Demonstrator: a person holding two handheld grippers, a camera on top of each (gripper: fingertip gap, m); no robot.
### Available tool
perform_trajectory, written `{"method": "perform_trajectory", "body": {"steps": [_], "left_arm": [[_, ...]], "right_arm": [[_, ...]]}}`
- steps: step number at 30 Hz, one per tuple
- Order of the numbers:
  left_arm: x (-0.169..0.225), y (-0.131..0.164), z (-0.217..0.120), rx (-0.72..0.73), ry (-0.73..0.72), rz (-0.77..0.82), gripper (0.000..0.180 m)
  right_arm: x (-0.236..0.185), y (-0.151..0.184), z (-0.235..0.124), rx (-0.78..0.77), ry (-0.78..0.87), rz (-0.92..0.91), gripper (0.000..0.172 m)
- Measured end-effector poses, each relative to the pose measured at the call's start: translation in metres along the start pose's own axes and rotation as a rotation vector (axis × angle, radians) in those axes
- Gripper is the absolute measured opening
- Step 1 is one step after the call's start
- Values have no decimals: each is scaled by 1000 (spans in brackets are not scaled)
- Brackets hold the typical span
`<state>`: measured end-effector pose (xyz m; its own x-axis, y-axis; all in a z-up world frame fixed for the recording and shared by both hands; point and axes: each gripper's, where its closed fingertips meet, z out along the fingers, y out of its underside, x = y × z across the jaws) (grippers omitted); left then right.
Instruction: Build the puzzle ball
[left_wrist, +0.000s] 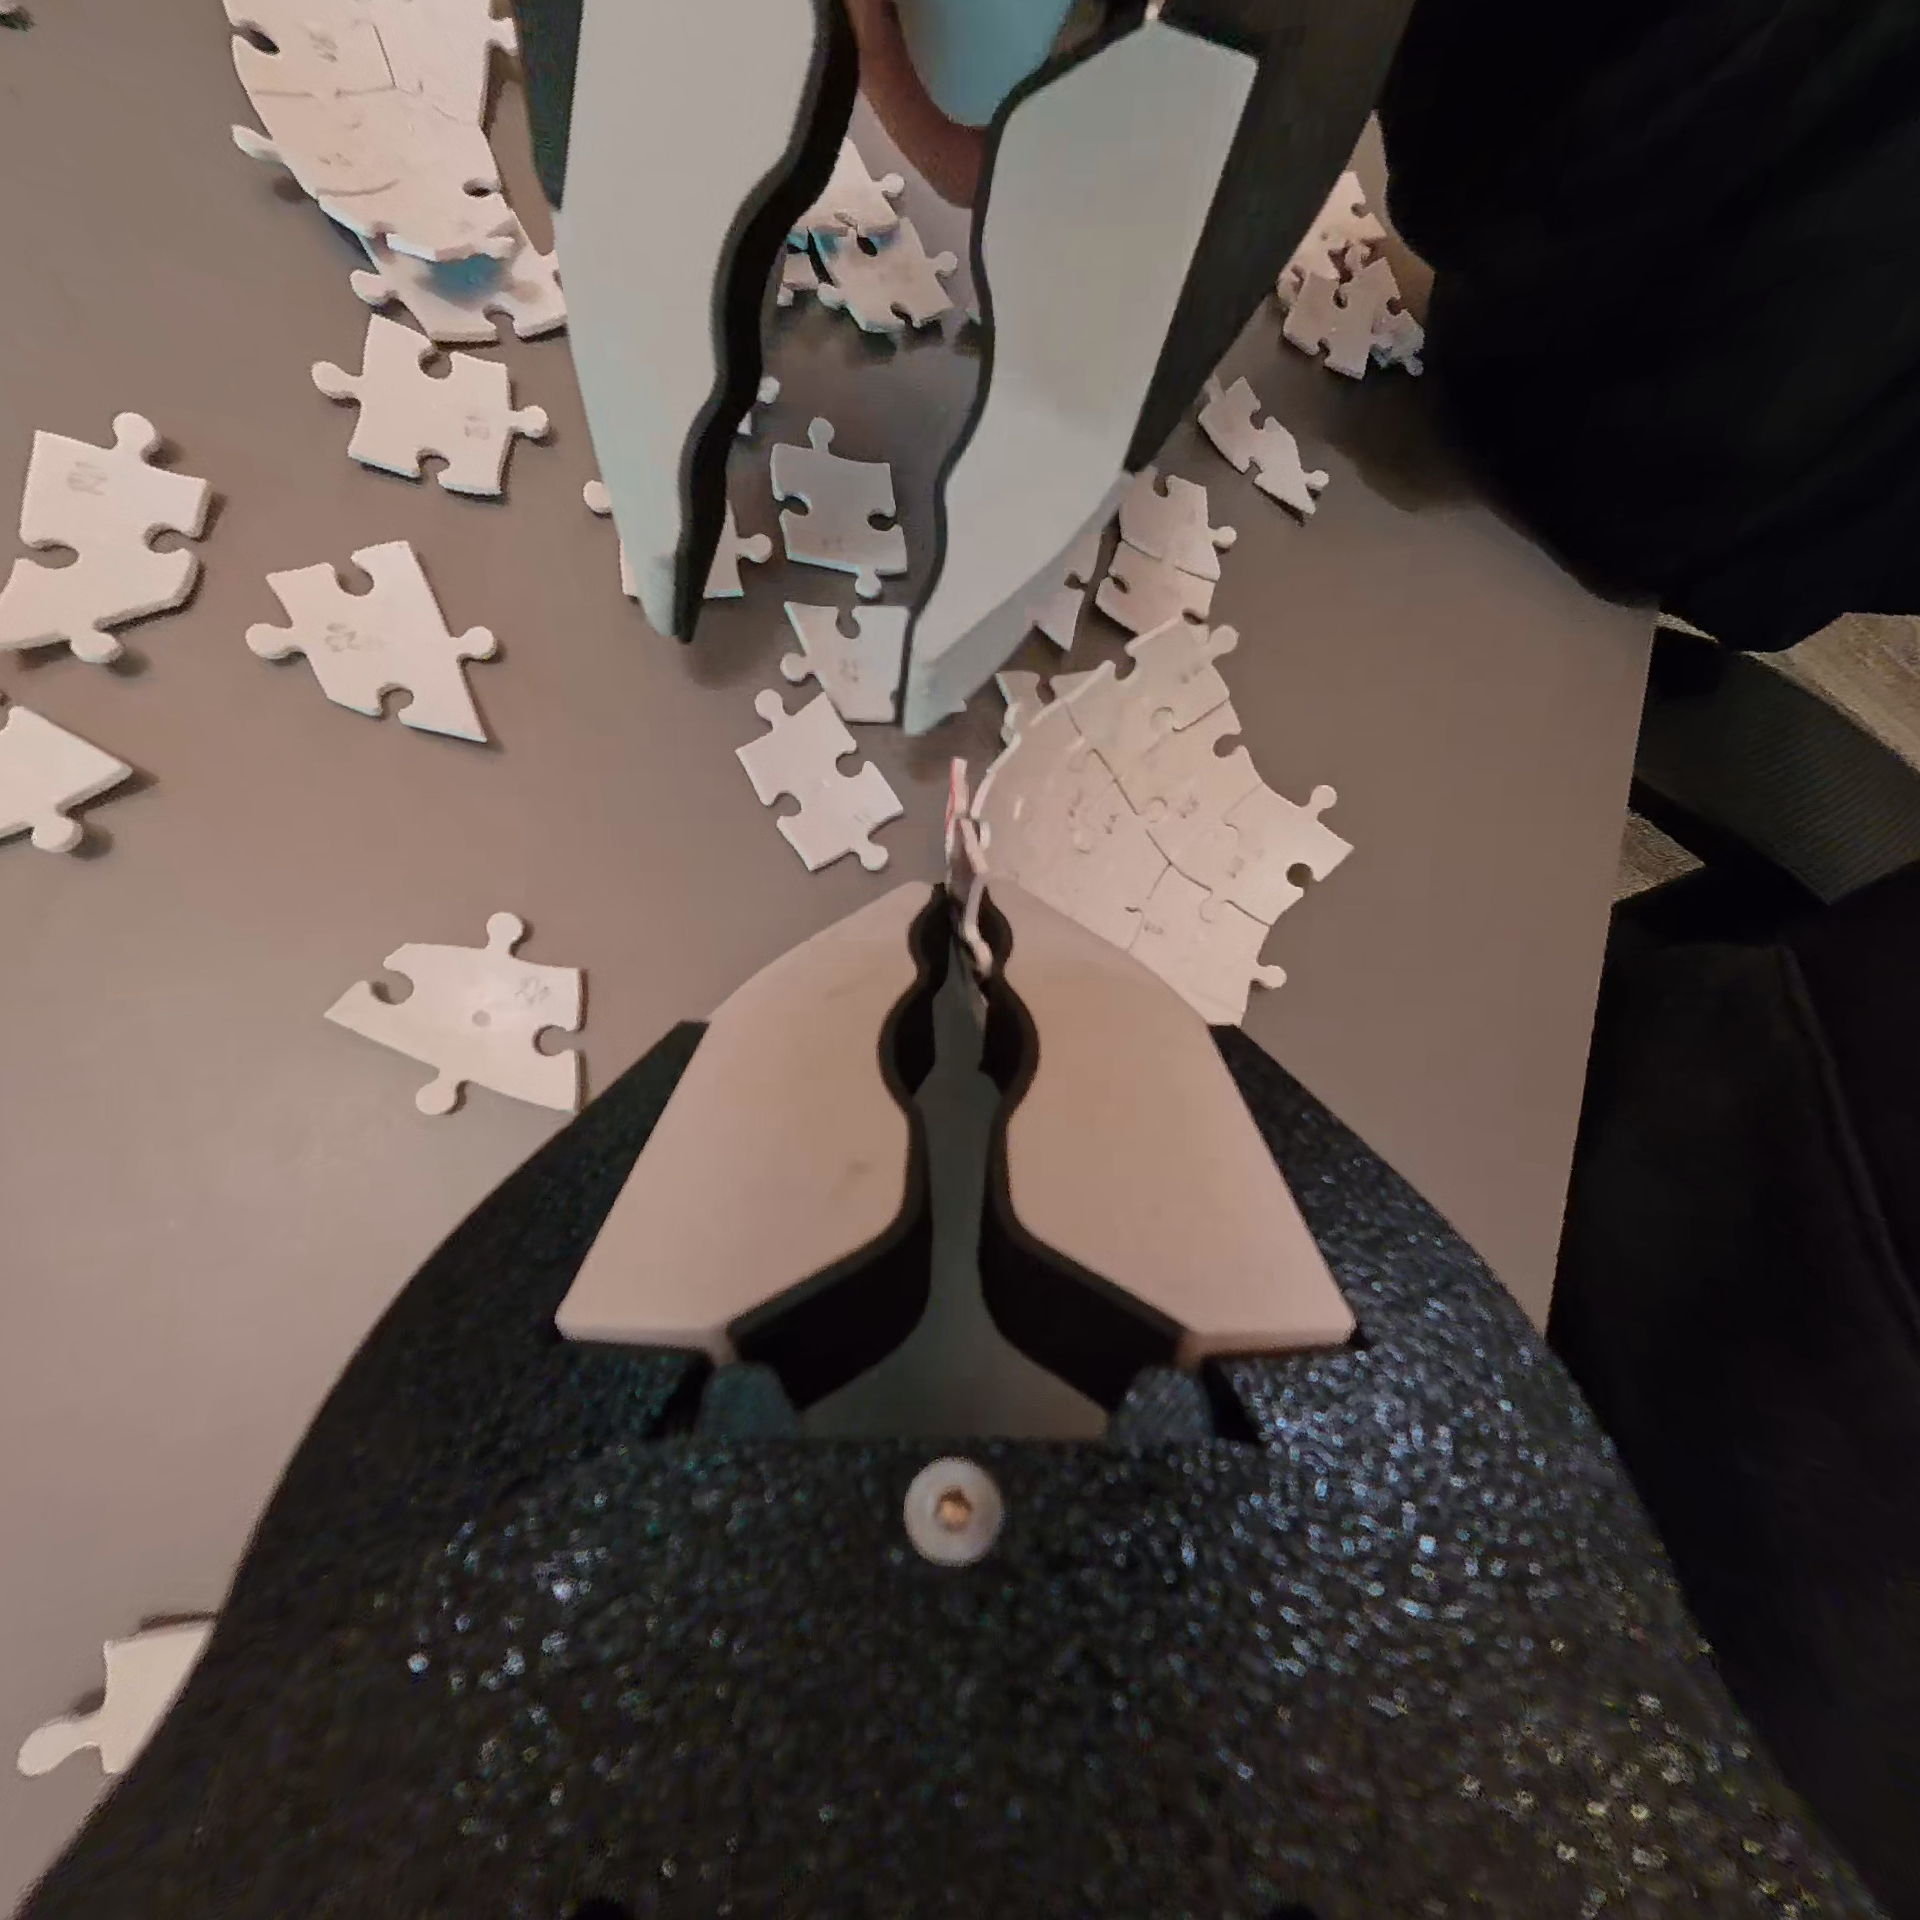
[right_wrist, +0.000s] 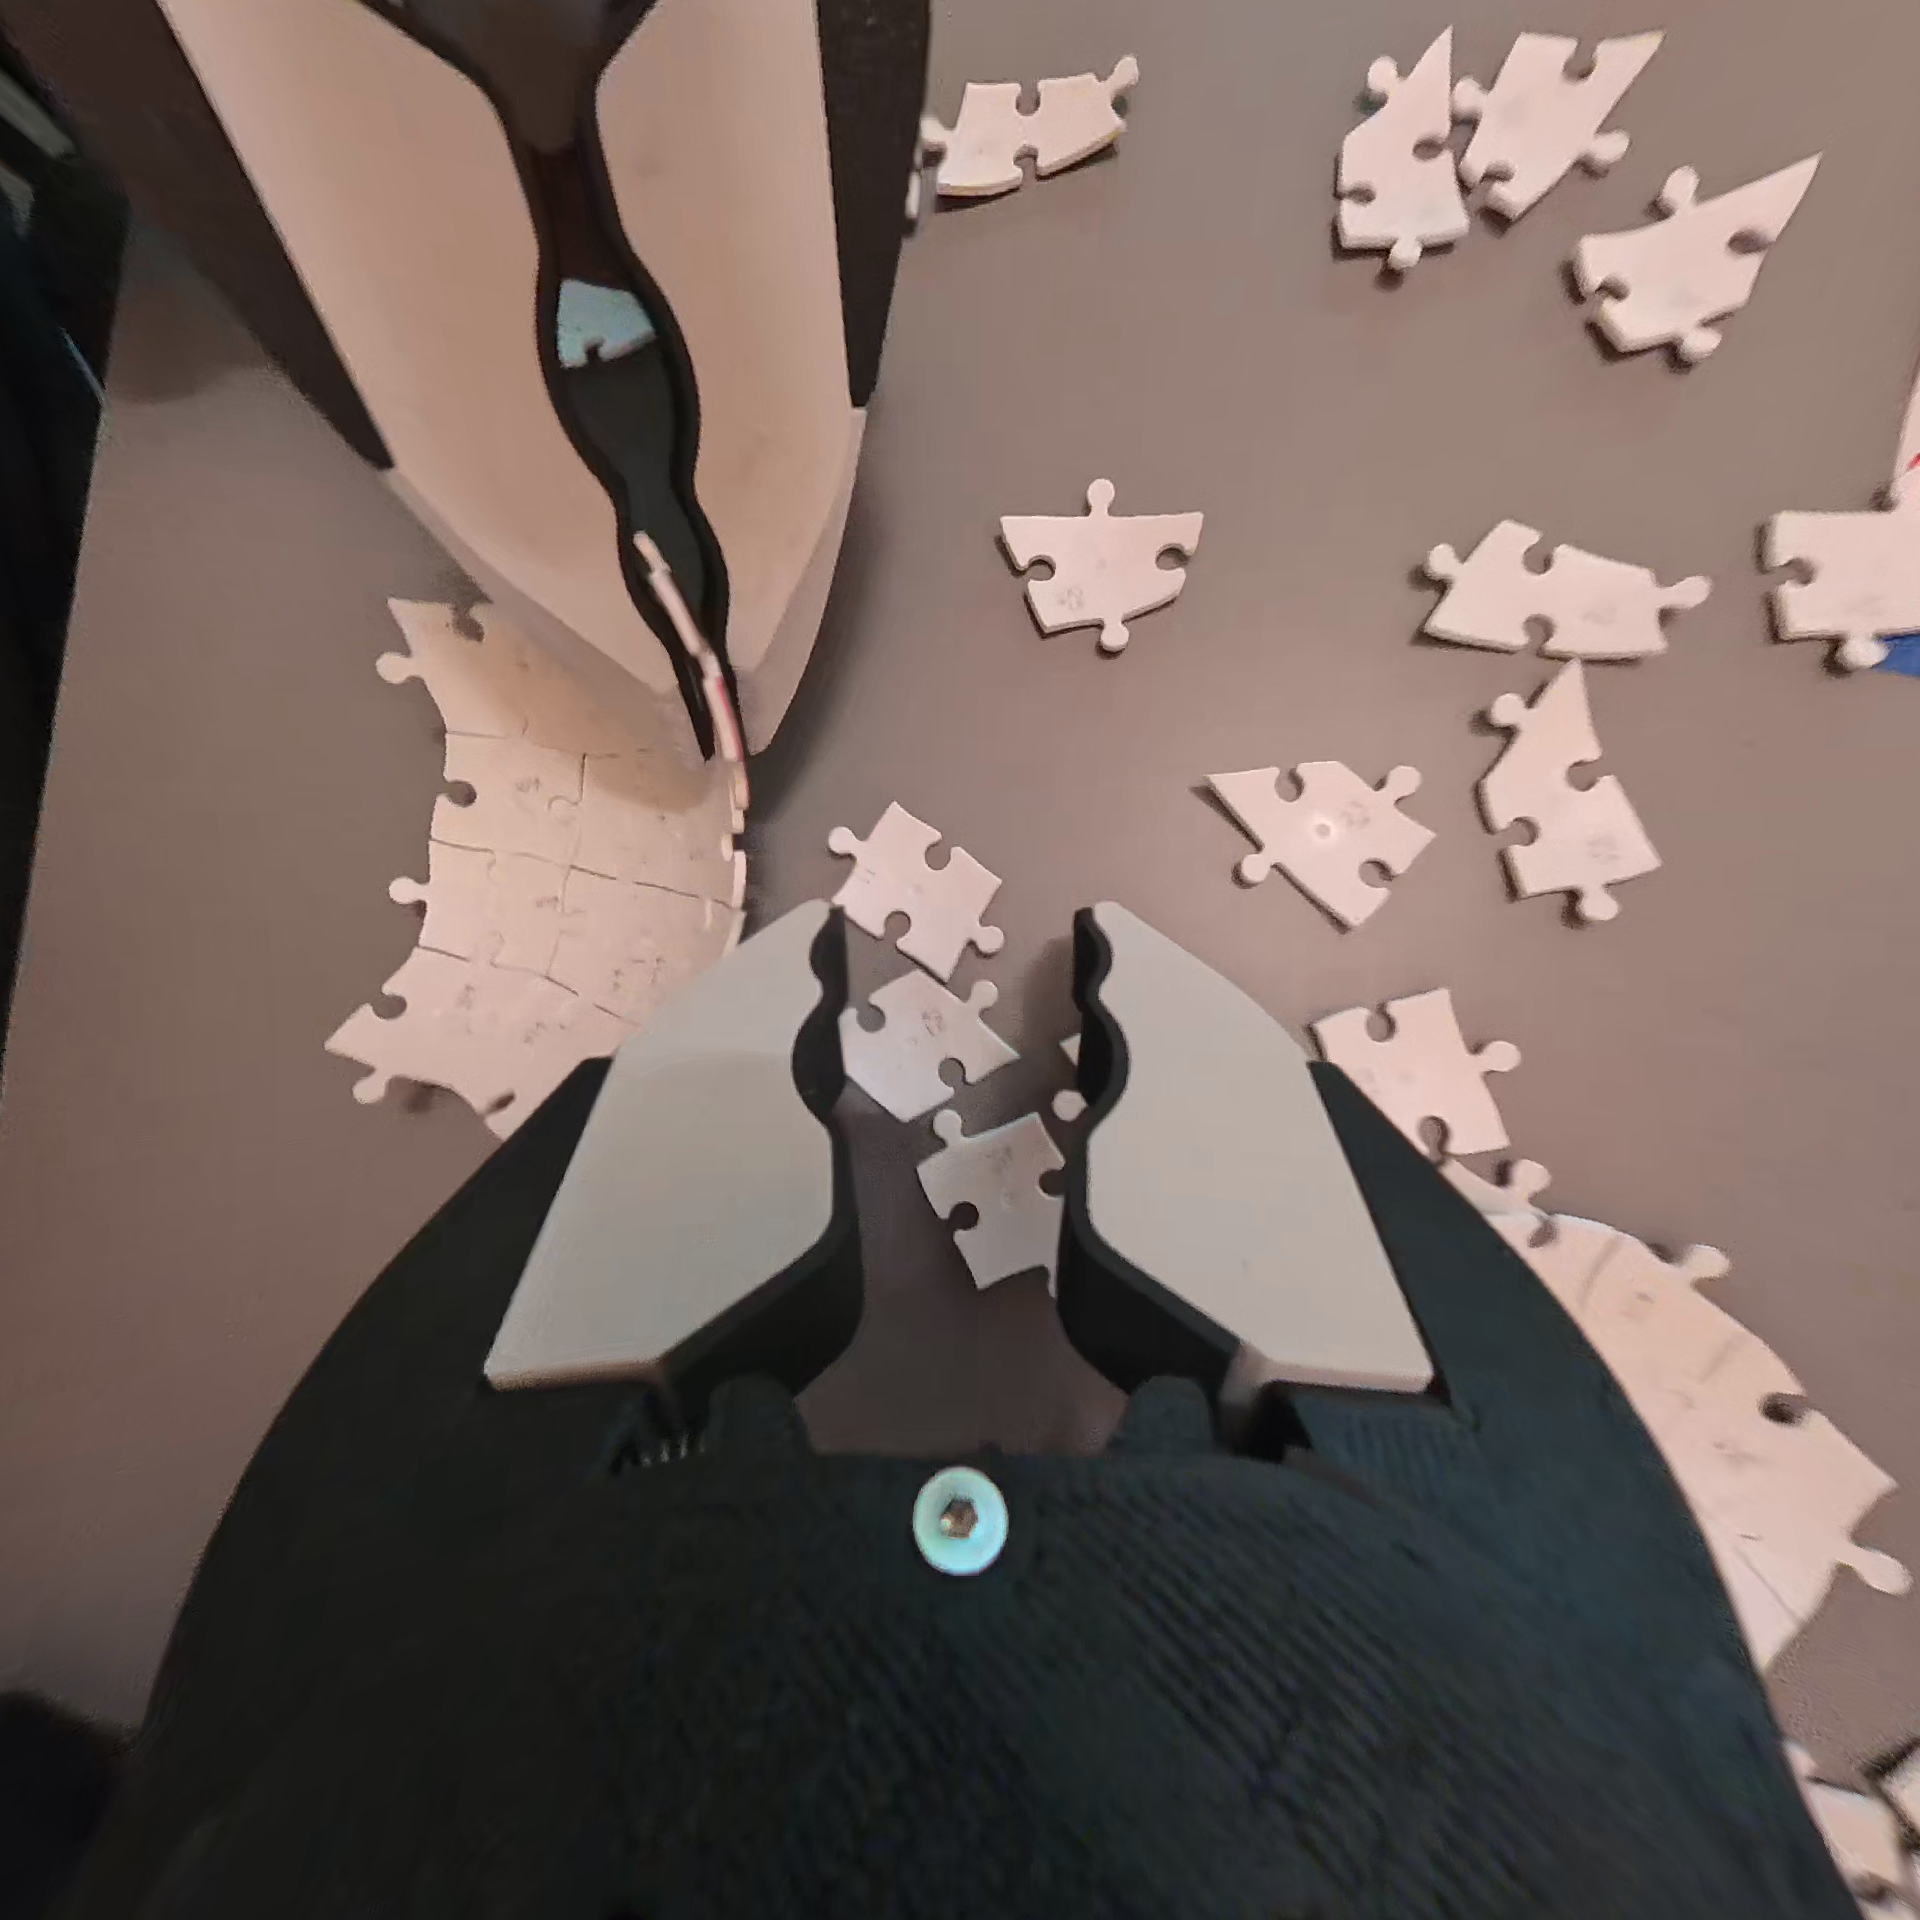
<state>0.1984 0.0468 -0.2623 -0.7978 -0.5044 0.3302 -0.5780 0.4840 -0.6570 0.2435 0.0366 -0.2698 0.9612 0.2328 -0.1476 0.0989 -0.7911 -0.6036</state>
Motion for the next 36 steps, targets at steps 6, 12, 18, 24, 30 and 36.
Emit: {"method": "perform_trajectory", "body": {"steps": [6,12,18,24,30,36], "left_arm": [[3,7,-2,-25,24,-7,4],[4,8,-1,-32,27,-1,4],[3,7,-1,-32,17,1,4],[-3,8,-1,-31,-16,-19,5],[-8,7,-4,-13,-30,-44,5],[-10,9,-4,-33,-54,-40,7]], "right_arm": [[-2,8,14,-95,29,-63,49],[-1,9,16,-118,64,-127,29],[-3,10,16,-143,62,-168,21],[-3,3,10,-94,57,-160,2],[0,3,-6,-74,78,-203,2],[5,20,-18,-201,137,-243,2]]}}
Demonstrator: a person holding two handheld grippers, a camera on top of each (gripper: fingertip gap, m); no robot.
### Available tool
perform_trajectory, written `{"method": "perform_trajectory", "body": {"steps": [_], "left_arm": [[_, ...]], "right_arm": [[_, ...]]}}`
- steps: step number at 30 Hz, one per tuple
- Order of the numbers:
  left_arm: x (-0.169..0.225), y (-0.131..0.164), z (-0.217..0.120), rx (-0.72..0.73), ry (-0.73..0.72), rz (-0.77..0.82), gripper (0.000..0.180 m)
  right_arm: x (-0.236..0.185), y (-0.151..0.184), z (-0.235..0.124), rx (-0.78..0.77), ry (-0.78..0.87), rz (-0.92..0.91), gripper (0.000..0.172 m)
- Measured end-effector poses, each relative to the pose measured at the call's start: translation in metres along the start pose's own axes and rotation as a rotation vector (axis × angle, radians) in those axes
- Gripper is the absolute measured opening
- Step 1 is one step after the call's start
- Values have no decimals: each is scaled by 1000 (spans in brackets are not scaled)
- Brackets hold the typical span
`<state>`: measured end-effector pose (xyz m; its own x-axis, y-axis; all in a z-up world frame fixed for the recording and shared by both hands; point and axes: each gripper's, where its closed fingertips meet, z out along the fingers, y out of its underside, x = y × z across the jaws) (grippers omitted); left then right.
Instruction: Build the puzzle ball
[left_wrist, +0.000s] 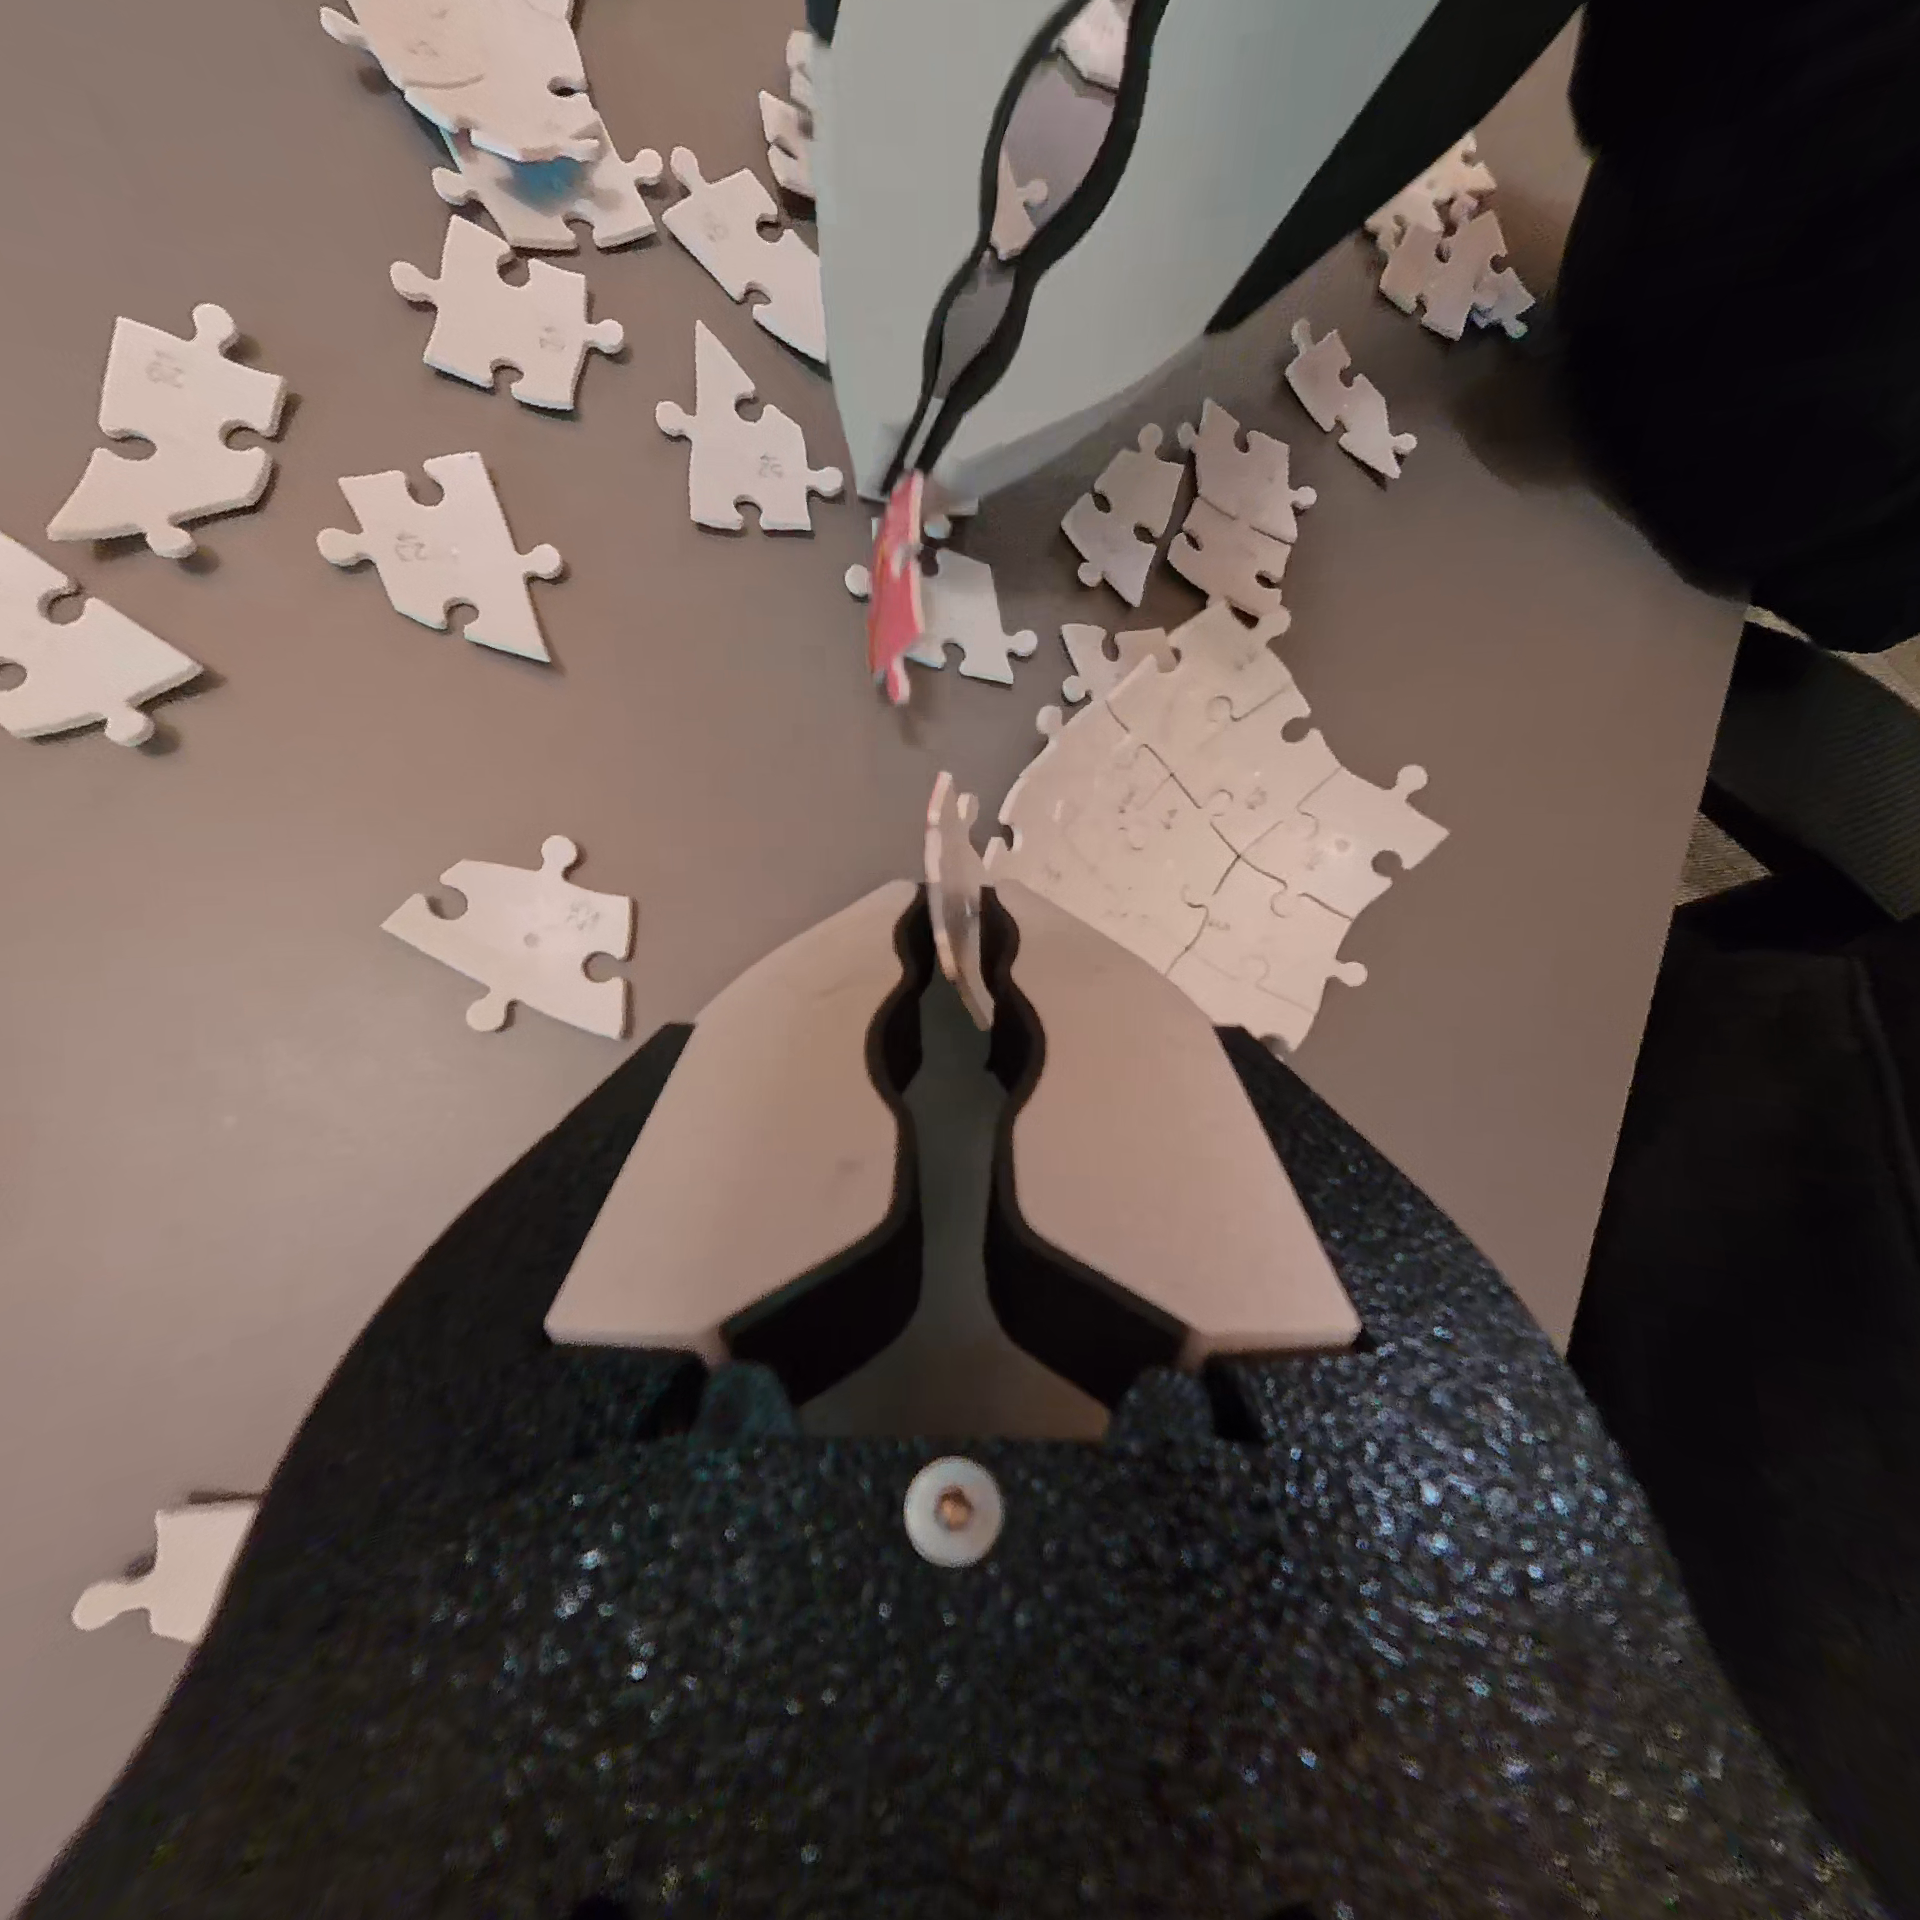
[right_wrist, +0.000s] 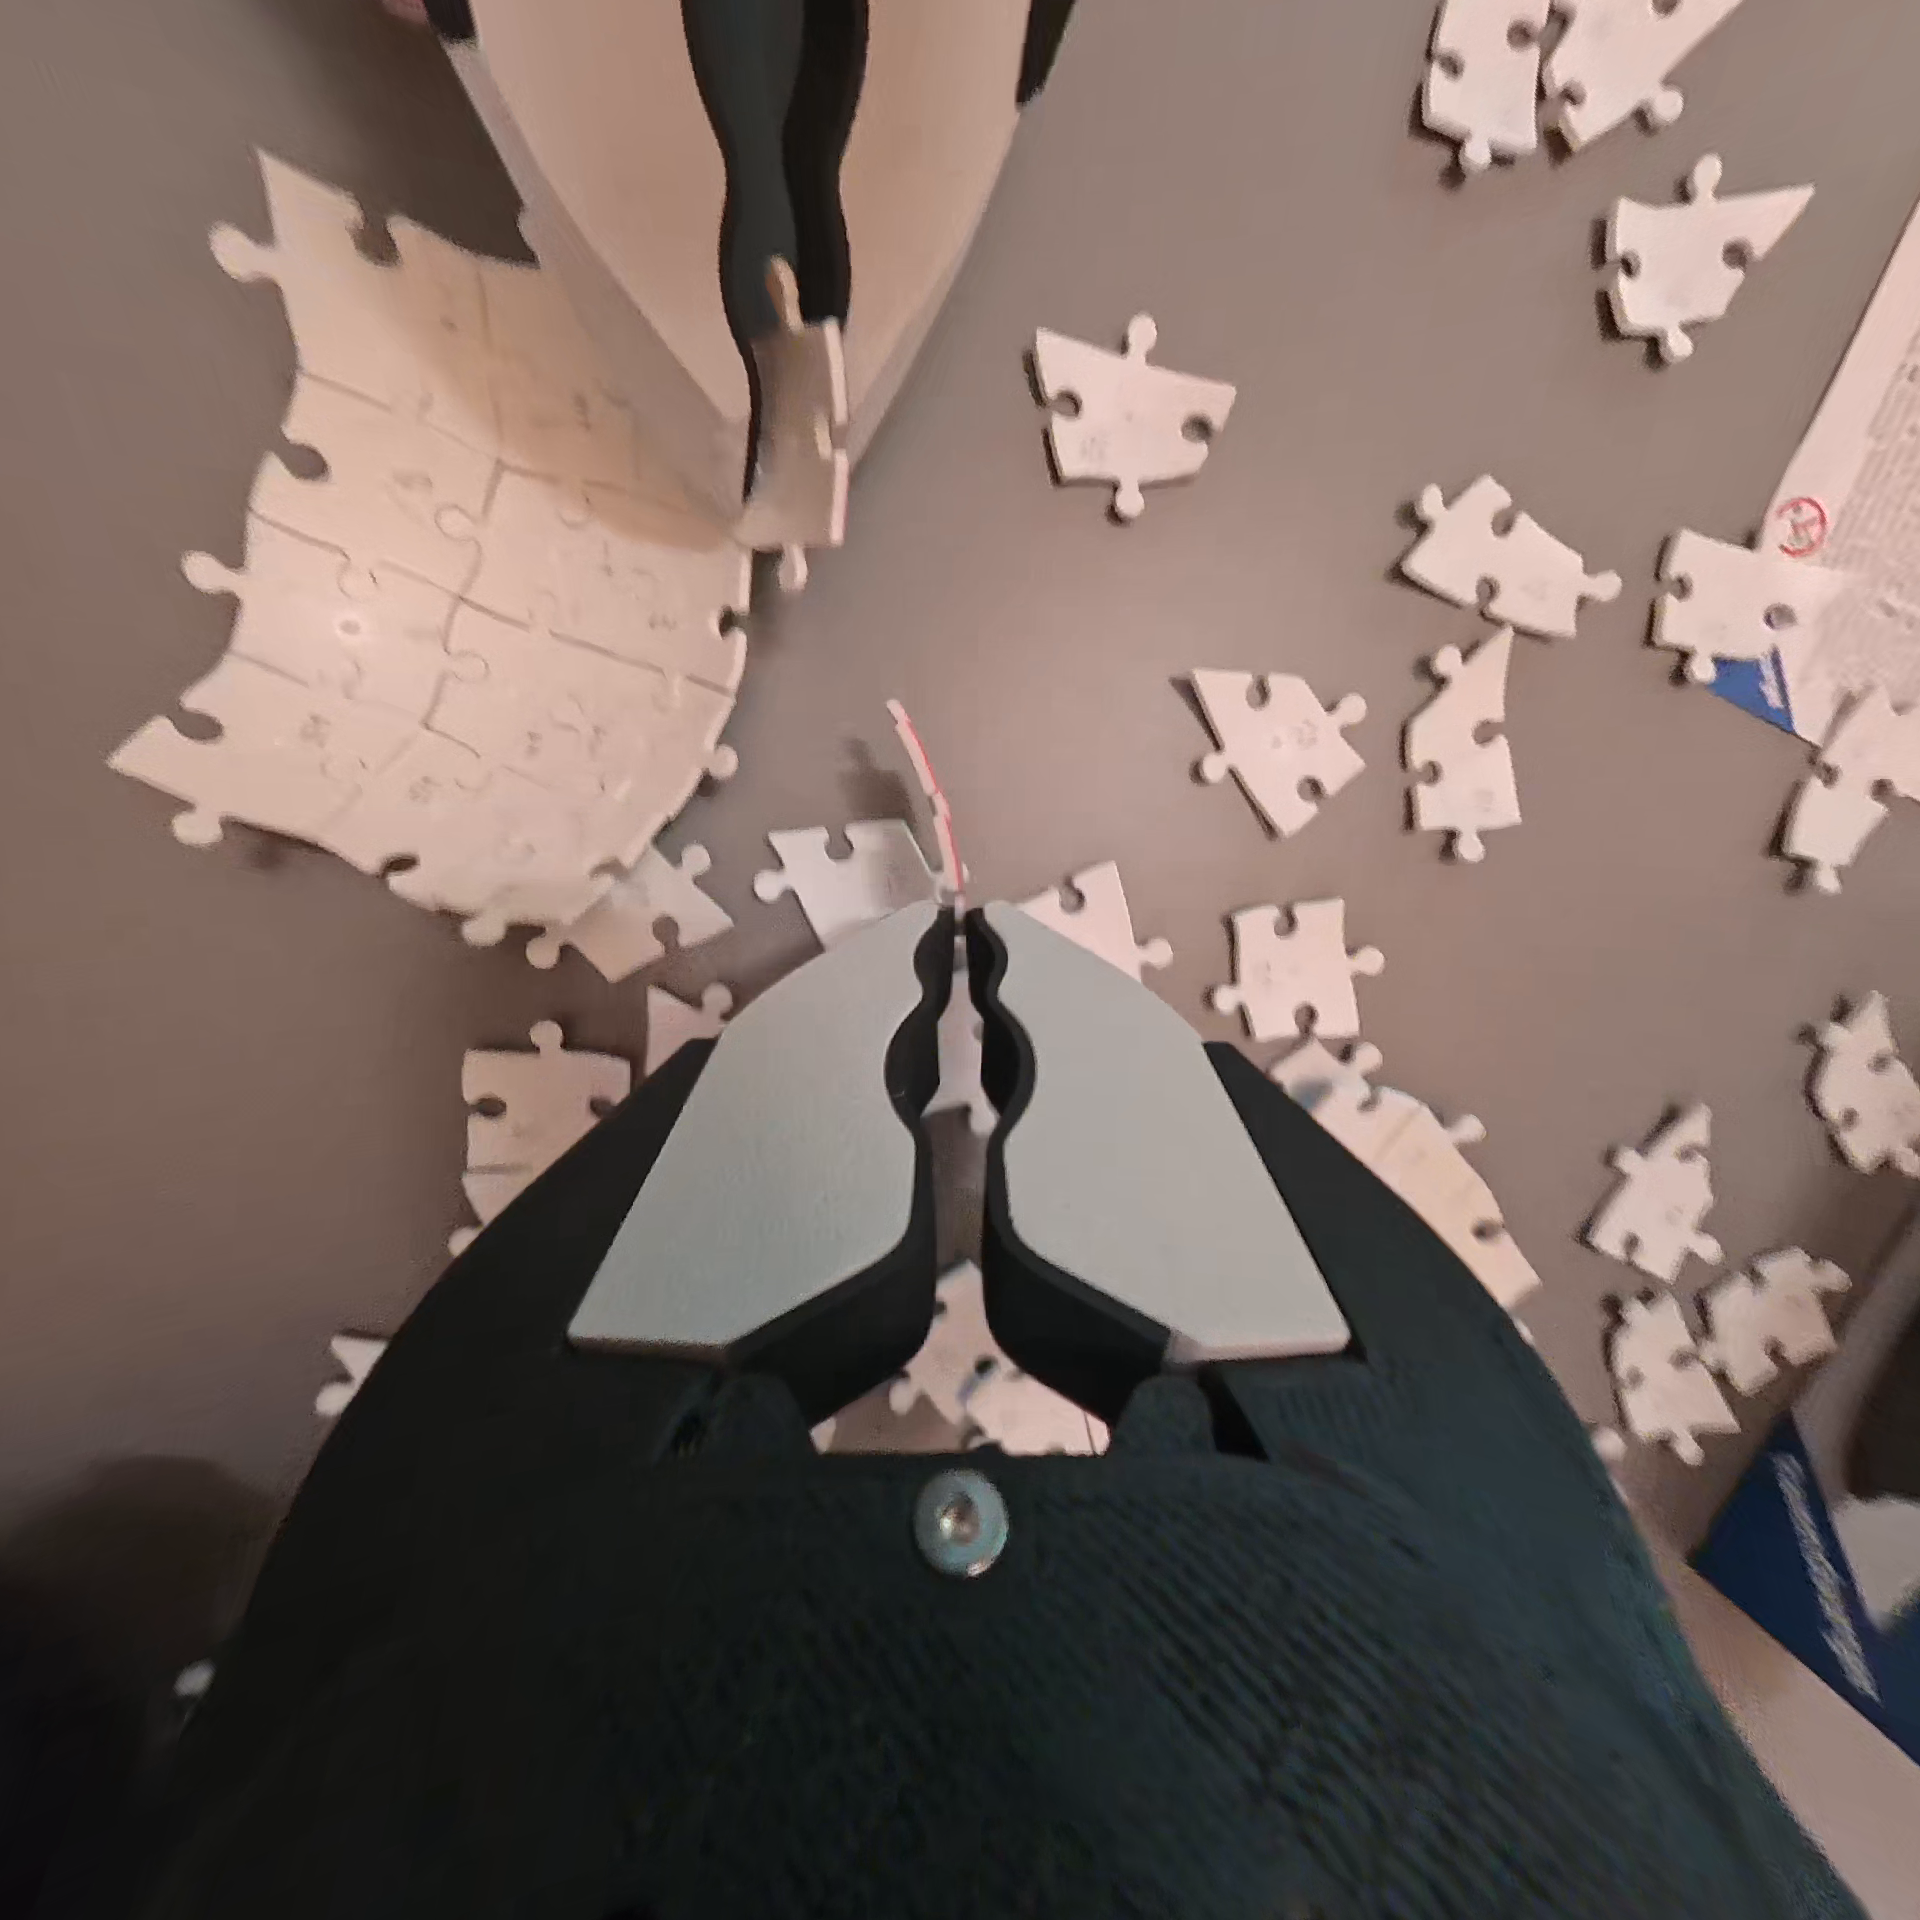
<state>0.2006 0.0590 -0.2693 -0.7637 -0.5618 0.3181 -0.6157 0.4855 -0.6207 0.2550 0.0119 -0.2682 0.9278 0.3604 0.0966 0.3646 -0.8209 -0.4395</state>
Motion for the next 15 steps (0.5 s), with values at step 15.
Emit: {"method": "perform_trajectory", "body": {"steps": [15], "left_arm": [[-2,-13,-13,77,-10,-59,22]], "right_arm": [[-9,-21,-24,132,-28,5,2]]}}
